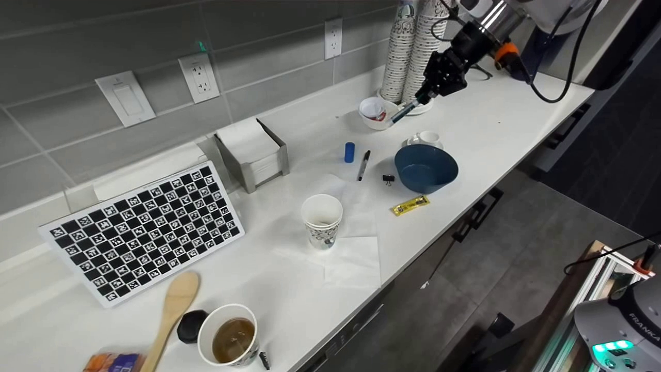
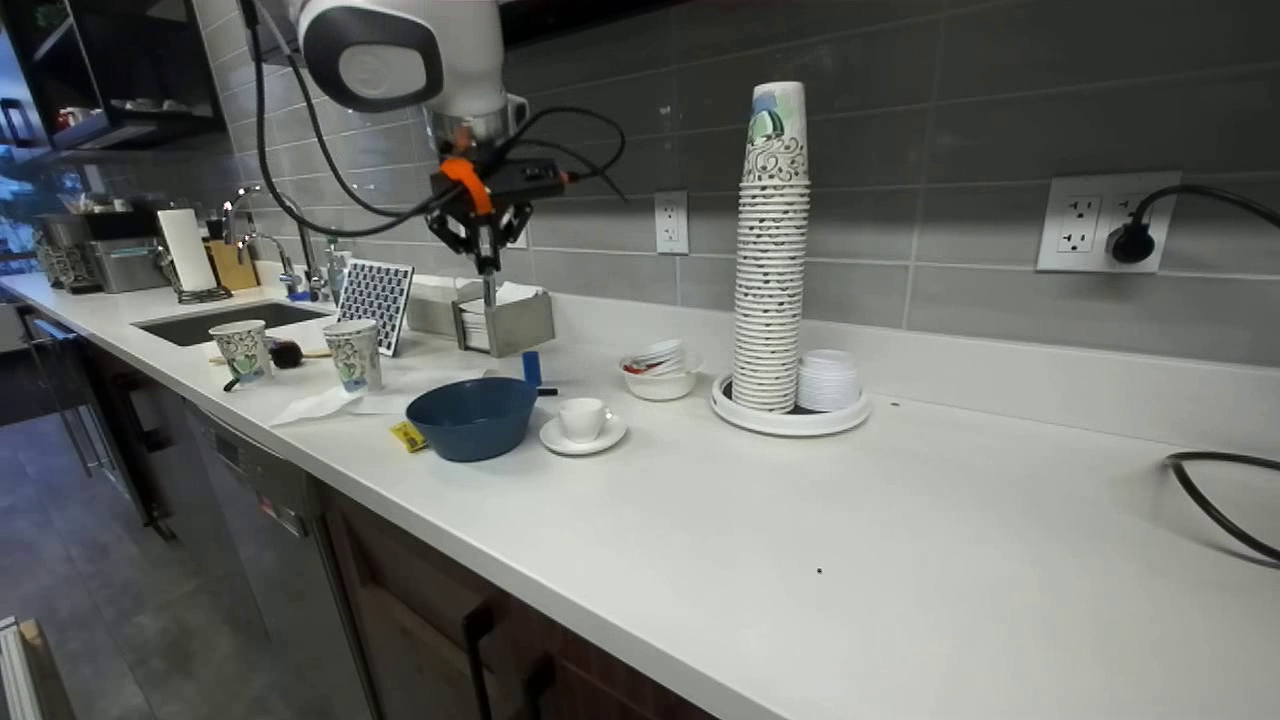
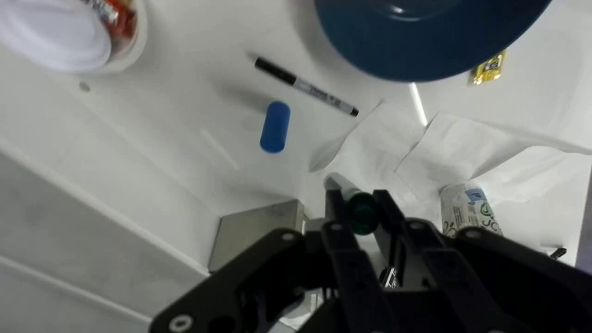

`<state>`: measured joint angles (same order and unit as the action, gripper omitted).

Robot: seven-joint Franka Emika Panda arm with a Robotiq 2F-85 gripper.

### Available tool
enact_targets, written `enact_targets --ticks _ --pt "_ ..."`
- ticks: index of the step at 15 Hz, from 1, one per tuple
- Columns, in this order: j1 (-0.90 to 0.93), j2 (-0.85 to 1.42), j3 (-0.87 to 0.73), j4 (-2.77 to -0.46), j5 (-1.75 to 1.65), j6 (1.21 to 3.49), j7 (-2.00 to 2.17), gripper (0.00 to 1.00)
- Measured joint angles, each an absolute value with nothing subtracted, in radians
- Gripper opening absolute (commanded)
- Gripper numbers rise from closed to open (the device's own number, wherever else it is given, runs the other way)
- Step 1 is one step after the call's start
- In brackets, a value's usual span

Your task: Remove the marker from the paper cup and put it in the blue bowl

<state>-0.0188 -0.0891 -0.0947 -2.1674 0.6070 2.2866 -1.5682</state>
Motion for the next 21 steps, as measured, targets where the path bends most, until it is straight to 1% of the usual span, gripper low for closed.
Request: enact_targets --ticks 5,9,10,11,12,17,18,20,21 --pt "-0.058 -0.077 -0.144 -2.285 0.661 2.197 -1.572 0.05" --pt "-0.076 -0.038 -0.149 -2.327 0.699 2.211 -1.570 0.05" --pt "-0.076 -0.024 -0.149 -2.327 0.714 2.218 -1.570 0.44" --pt "-0.076 -0.010 -0.147 -2.327 0.727 2.230 -1.570 0.47" --pt "-0.076 0.003 -0.144 -2.326 0.737 2.243 -1.568 0.52" --pt "-0.076 0.033 -0.133 -2.314 0.737 2.282 -1.532 0.87" --pt "-0.076 0.026 -0.129 -2.309 0.737 2.281 -1.529 0.95" --pt "-0.074 -0.013 -0.117 -2.297 0.739 2.210 -1.536 1.00" --pt "-0.072 -0.044 -0.110 -2.294 0.739 2.150 -1.544 0.90"
